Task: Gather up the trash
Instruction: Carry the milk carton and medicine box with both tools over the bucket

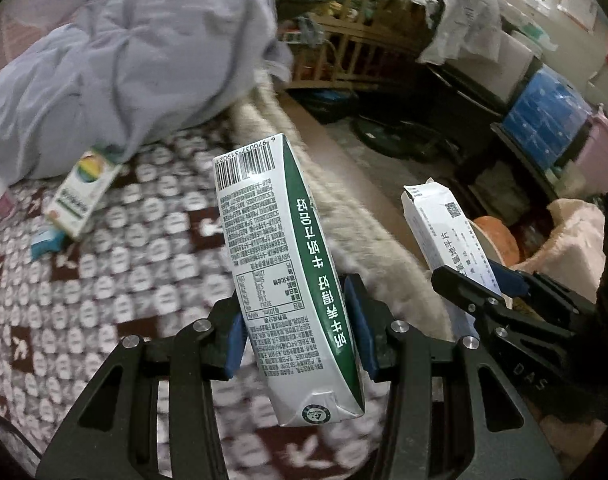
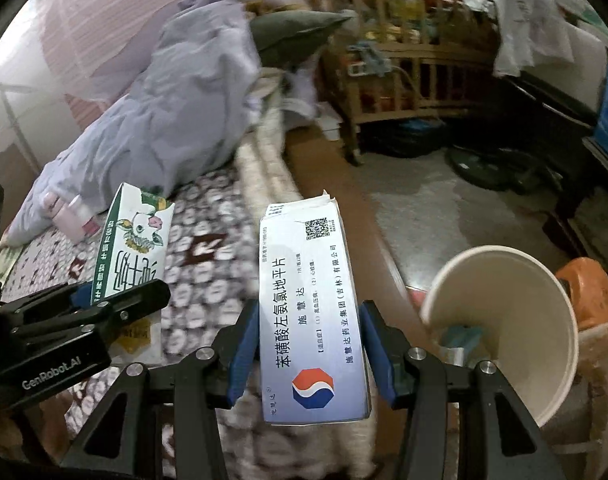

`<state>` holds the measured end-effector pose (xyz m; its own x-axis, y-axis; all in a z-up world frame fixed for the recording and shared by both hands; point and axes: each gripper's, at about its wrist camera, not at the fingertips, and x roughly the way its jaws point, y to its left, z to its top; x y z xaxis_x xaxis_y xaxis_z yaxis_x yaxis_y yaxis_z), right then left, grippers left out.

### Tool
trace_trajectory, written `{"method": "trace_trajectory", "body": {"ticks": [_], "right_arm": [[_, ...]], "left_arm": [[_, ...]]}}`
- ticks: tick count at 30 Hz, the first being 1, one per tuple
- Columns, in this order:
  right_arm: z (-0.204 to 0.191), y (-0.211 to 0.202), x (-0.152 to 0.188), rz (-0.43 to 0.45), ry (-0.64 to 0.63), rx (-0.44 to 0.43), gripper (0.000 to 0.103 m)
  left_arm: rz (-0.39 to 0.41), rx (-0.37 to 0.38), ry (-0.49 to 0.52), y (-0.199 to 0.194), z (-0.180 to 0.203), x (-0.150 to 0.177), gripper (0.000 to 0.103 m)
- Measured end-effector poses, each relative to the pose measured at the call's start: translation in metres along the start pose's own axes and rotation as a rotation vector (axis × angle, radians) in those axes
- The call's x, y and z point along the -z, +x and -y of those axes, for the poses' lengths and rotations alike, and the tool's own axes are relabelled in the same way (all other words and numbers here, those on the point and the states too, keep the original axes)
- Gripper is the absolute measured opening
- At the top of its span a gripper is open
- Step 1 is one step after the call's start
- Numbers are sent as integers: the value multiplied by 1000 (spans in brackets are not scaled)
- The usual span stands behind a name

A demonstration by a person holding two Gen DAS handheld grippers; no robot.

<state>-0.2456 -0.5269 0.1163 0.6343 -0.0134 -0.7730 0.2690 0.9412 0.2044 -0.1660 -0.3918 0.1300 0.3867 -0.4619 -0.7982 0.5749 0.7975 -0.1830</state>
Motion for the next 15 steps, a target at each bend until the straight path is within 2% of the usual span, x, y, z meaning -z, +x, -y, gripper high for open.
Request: {"method": "trace_trajectory", "body": {"ticks": [9,15], "right_arm": [[63,-17,3,15,77,84,49],[125,-23,16,-2,183,156,49]], "left_arm": [[-31,96,60,18,55,-9,43],[-60,166,103,38,99,-16,43]]}}
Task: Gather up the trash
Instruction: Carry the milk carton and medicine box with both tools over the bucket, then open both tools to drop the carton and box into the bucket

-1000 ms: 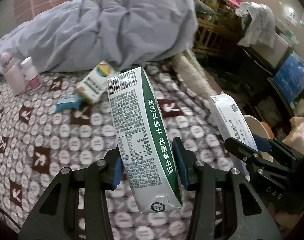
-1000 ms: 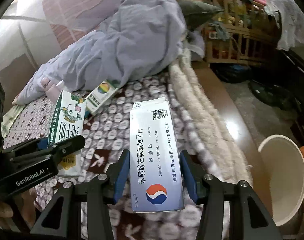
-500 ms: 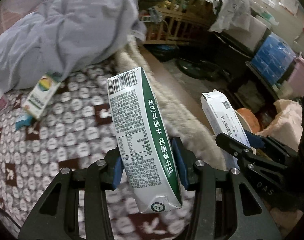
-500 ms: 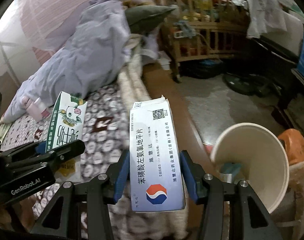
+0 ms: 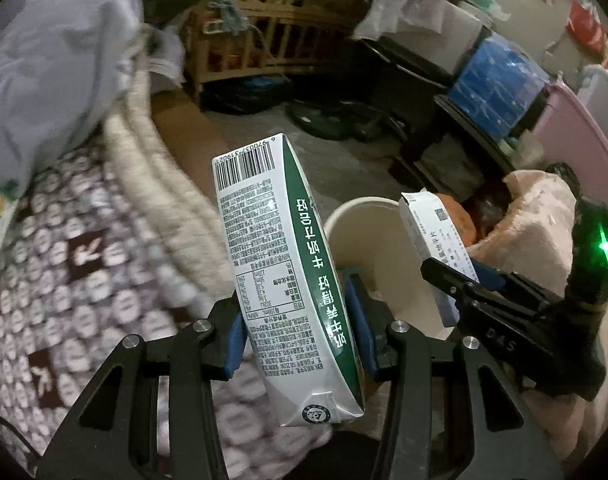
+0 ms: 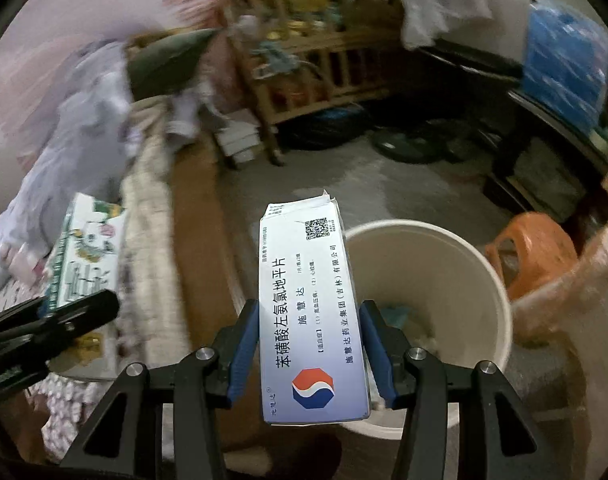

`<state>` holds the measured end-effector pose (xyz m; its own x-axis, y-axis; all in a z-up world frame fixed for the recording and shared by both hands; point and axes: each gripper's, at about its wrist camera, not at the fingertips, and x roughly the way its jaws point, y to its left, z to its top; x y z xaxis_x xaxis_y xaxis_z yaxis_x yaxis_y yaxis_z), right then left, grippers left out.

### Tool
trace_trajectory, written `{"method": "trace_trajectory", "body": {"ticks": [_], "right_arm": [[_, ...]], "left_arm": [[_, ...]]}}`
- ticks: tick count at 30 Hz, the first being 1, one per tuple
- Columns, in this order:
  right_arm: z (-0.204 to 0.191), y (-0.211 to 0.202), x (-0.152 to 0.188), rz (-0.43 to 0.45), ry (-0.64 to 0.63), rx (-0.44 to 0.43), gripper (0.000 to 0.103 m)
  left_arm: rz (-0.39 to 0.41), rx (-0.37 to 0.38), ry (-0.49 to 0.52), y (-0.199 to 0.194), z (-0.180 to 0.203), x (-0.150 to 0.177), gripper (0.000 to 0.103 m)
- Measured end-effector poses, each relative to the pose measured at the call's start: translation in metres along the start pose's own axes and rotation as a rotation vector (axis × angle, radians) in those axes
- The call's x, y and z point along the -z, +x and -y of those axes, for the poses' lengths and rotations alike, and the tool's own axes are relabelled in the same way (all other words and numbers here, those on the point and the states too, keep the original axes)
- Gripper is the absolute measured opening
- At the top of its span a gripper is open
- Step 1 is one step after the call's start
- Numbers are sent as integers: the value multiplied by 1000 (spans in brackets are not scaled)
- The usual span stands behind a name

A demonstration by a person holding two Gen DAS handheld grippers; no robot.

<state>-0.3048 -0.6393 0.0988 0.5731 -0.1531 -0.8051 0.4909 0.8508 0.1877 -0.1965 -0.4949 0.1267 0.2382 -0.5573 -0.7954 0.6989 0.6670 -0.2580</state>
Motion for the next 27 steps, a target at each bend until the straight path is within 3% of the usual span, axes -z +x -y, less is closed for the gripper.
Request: {"method": "trace_trajectory", "body": {"ticks": [4,12,13,14,17,21,27], "right_arm": [[33,11,3,-28,57,34,49],[63,31,5,-62,109,60,49],[66,33,4,-62,114,65,49],[67,36,4,-59,120,72,49],[74,41,3,-57,148,104,50],[80,42,5,-55,178,101,54],[74,42,8,-71,185,85,56]], "left_arm": [[-22,41,14,18,18,-9,43],[-74,123,23,54,44,-20,44],[-77,135,23,57,46,-21,48],[-80,151,22,60,48,-23,58],[-70,183,7,62,49,-25,65],[-69,176,11,58,46,-24,65],[-35,89,4,45,28,-18,65]]}}
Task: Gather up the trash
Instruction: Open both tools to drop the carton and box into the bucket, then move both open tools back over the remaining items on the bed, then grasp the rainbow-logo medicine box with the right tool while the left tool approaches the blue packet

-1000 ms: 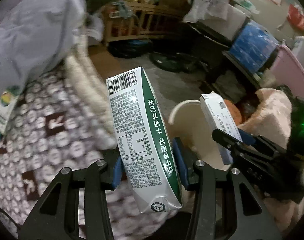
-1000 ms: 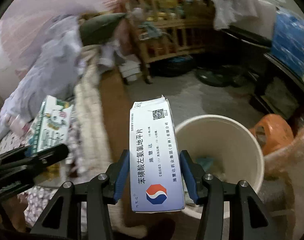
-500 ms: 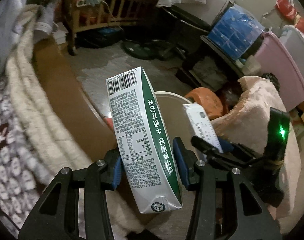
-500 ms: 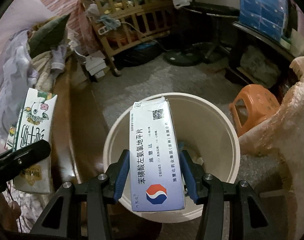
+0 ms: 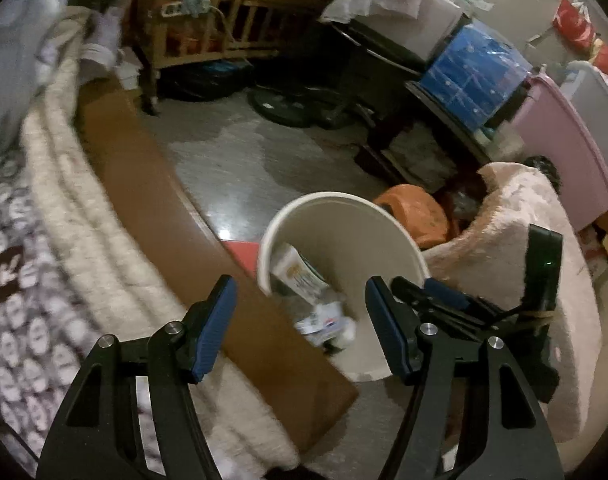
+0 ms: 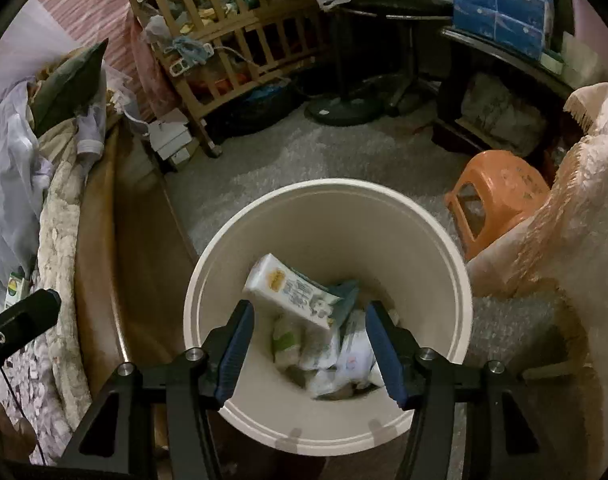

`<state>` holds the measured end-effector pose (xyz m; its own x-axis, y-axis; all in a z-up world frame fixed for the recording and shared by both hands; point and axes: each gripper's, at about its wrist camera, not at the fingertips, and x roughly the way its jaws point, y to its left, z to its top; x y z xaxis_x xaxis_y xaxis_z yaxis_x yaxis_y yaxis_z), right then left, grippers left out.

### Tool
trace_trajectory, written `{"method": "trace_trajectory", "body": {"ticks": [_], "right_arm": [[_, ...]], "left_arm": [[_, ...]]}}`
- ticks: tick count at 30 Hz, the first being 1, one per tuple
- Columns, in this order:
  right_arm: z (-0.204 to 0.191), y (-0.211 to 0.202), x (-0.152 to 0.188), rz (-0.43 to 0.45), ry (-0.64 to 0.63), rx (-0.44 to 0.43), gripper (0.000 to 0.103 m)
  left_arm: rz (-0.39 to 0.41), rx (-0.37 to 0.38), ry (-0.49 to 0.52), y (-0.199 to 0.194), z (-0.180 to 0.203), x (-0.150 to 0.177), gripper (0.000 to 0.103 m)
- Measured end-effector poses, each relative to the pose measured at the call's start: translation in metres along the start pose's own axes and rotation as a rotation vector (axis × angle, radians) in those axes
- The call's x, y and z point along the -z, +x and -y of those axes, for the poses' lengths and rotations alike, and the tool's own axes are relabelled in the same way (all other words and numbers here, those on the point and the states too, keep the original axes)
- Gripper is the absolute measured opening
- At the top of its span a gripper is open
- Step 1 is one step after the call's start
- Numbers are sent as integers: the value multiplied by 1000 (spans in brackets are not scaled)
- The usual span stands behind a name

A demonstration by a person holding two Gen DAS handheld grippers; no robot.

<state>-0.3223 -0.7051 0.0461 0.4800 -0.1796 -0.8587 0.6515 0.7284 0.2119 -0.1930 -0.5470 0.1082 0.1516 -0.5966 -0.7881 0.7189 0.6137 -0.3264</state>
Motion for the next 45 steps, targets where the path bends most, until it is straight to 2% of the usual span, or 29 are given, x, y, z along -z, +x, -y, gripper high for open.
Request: {"method": "trace_trajectory", "body": {"ticks": [5,10,19,25,31,38,41,45], "right_arm": [[-16,-5,3,-1,-22,-18,56],[-42,-14,5,11,-58,-44,56],[-124,-26,11,23,-186,-129,56],[-188,-18,19,-10,-279,-190,56],[-251,-10,29,-32,-361,-255,58],[-325,11,30,-83,-414,-354,61],[-367,25,31,-115,-443,-391,62],[-428,47,30,-166,-447,-459,63]], "left_arm": [[45,-116,12,-17,-20,10,65],[71,-194,5,-35,-46,20,65],[99,-293,-76,-71,-113,36,65],[115,-378,-166,-98,-179,47,66],[142,-455,-298,-132,-265,57,66],[156,-537,-409,-171,-348,77,66],[147,-590,-443,-181,-380,87,66],[138,-625,-474,-188,-420,95,66]]}}
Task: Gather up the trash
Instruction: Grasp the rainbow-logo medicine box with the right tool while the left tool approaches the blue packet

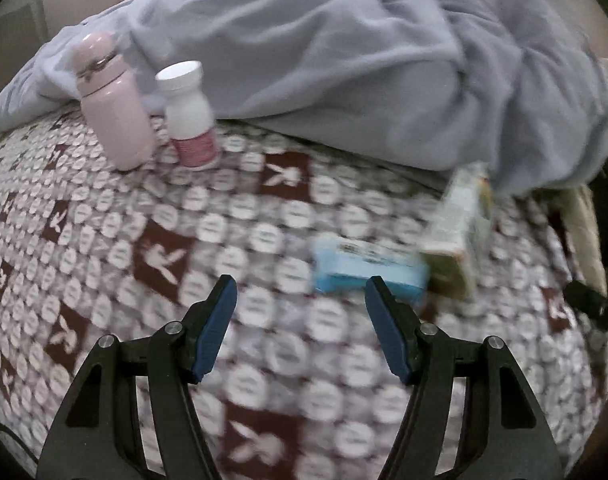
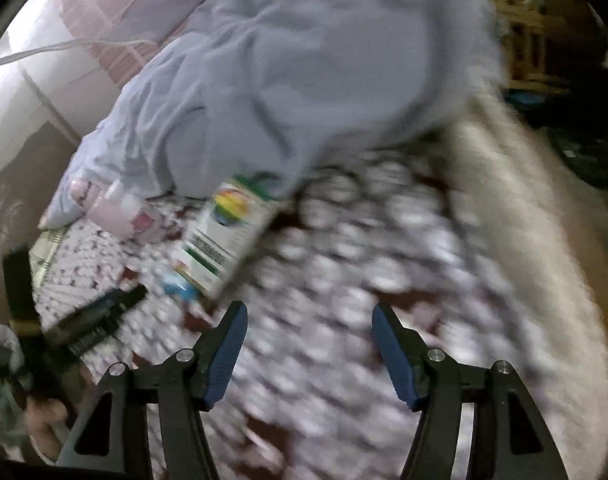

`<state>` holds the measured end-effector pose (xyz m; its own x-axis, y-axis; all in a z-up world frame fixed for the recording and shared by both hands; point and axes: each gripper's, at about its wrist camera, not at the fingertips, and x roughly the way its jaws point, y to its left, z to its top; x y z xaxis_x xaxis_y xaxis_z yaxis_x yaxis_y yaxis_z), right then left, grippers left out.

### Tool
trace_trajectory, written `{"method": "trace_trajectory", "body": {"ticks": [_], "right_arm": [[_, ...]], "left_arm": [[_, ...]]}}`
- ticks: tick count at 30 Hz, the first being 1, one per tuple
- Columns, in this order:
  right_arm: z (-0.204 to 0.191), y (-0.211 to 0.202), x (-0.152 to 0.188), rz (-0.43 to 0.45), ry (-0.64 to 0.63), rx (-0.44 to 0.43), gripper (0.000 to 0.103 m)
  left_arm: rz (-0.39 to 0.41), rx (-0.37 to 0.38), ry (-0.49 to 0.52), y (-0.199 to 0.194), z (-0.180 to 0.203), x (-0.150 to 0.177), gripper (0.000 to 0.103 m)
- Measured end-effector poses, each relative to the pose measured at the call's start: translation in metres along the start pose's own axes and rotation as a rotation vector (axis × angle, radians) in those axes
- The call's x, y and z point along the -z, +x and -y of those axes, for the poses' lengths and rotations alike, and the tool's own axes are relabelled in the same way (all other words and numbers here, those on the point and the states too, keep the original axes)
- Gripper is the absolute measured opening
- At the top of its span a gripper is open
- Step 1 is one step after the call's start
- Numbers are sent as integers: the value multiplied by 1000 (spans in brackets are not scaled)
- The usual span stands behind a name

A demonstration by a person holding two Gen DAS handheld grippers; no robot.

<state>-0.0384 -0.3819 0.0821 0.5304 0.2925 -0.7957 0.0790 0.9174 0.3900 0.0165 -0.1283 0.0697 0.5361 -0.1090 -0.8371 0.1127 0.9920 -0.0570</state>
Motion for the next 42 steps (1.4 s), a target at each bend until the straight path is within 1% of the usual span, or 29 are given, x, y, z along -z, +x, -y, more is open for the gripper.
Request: {"method": "trace_trajectory", "body": {"ticks": [4,8,10,13,14,15,16,17,19,21,23,24,26,28,29,31,33,35,37,38,39,40,42], "right_arm": [[-27,40,-28,-18,45,-67,67],[-43,80,-50,-54,99,-94,68],[-47,94,-54,-65,106,-81,69],[-48,114,-52,-113,118,-33,69],[-49,115,-51,-111,114,-36,68],[-49,113,-49,-93,94,-35,63],[-51,109,-48,-75,69,-33,60],[-52,103,-45,-59,45,-33,60],[-50,87,-44,-41,13,-43,60],[-48,67,-39,-33,-24,-38,60],[-45,47,-33,-28,-71,-6,60],[-43,36,-29,-27,-103,22,60],[-39,19,-19,-46,-166,61,60],[-33,9,-9,-69,-199,96,60],[-28,5,-4,-83,-220,121,60],[-24,2,7,-98,-258,173,60],[-23,7,13,-98,-273,206,60],[-18,11,15,-108,-259,199,60],[-12,13,19,-118,-237,181,60],[-10,15,22,-120,-230,172,60],[-10,17,25,-122,-227,165,60],[-9,18,26,-121,-229,162,60],[-9,20,28,-124,-231,161,60]], "left_arm": [[-11,1,-2,22,-15,-15,66],[-4,55,-10,41,-24,-34,66],[-10,79,-11,50,-25,-40,65],[-53,127,-23,62,-24,-43,66],[-74,153,-28,66,-24,-42,65],[-90,173,-27,69,-24,-40,65],[-103,196,-22,69,-23,-37,65],[-108,223,-14,68,-21,-32,65],[-114,249,-3,64,-18,-26,65],[-141,297,-16,59,-16,-19,65],[-147,357,-55,51,-14,-15,65],[-147,379,-58,48,-11,-12,65],[-147,407,-17,40,-2,-6,66],[-156,394,47,35,9,1,66],[-168,379,57,37,12,2,66],[-182,367,29,36,11,8,66],[-173,344,-38,29,5,14,66],[-154,295,-92,18,-2,22,66],[-133,271,-117,6,-7,31,66],[-132,252,-113,4,-7,34,66],[-139,216,-102,3,-9,37,66],[-159,162,-85,6,-10,39,66],[-185,107,-74,19,-10,36,65]]}}
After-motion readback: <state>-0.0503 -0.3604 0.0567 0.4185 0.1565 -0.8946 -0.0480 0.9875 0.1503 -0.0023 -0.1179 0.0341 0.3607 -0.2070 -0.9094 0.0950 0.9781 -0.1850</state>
